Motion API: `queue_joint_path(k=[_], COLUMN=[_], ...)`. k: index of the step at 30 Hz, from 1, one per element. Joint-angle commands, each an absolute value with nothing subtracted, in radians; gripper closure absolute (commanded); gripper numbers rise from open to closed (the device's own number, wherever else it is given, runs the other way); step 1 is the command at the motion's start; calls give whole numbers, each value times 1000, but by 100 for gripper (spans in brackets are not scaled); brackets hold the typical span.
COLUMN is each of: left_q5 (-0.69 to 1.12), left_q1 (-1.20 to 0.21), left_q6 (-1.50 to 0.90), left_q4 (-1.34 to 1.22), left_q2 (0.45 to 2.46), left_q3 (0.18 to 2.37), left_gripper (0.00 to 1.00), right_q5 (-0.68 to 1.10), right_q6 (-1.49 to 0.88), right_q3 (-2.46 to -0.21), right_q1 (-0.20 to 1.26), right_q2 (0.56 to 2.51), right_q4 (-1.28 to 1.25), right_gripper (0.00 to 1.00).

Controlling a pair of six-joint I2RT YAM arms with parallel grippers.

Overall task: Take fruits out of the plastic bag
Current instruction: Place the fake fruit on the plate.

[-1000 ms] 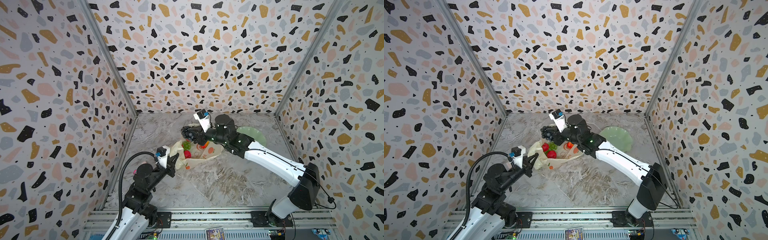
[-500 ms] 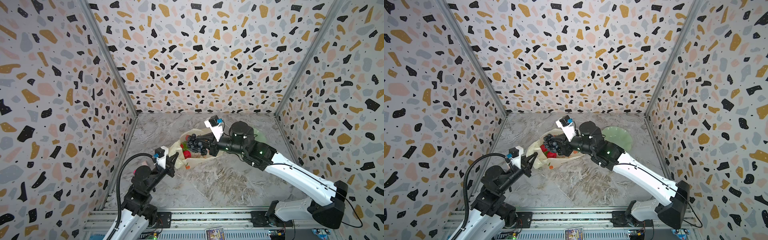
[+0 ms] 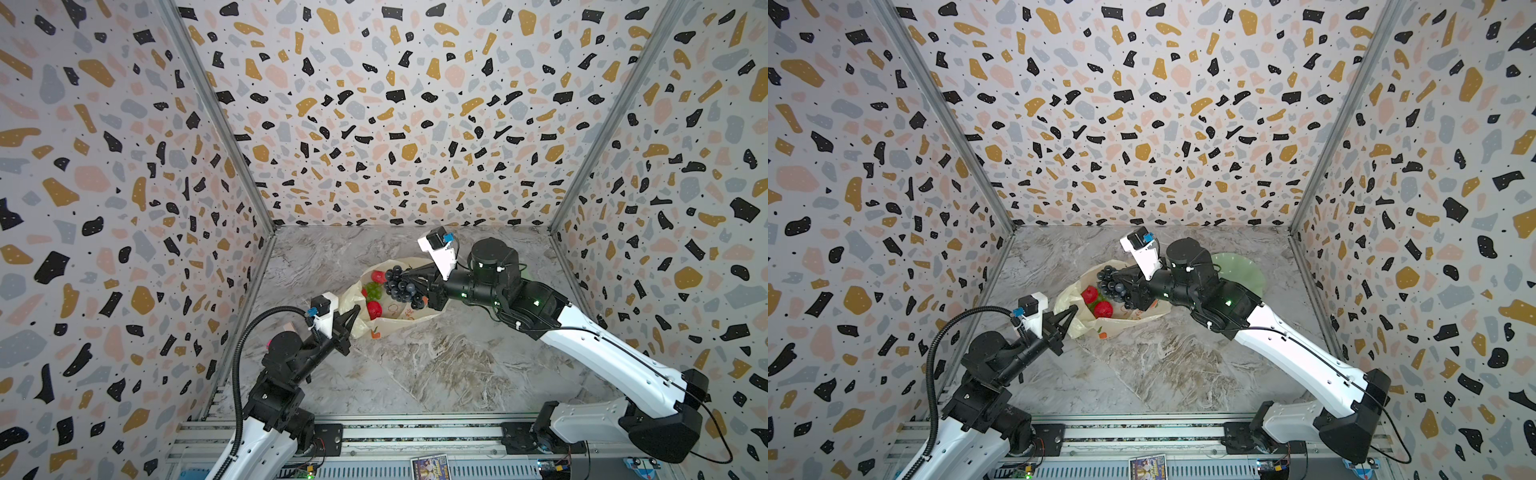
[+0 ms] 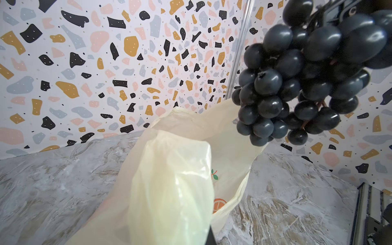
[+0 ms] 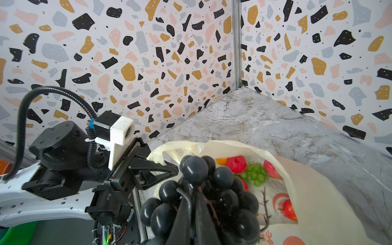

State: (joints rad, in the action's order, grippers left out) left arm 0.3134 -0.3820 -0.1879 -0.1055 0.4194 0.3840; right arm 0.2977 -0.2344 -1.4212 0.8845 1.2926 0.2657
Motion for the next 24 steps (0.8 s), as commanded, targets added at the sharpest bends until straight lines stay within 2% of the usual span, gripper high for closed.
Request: queue_joint_path(k=[1,9,17,24], left_q5=[337,377,421,419], left_q1=[-386,-387,-387,-387], left_q6=[-207,-213,-158,-148], left_q4=[-179,-289,-359,-418], left_q2=[407,494,657,701], left_q3=[378,434,469,441], left_gripper=[100,100,100,100], right_q5=[356,337,347,347], right_q6=[-241,-205,-171,-150], right_q3=[-1499,-1608,-1592,-1551], right_q1=[850,728,498,312], right_q2=[1296,1310,1276,1270], right_q4=[264,346,371,377], right_gripper=[100,100,100,100])
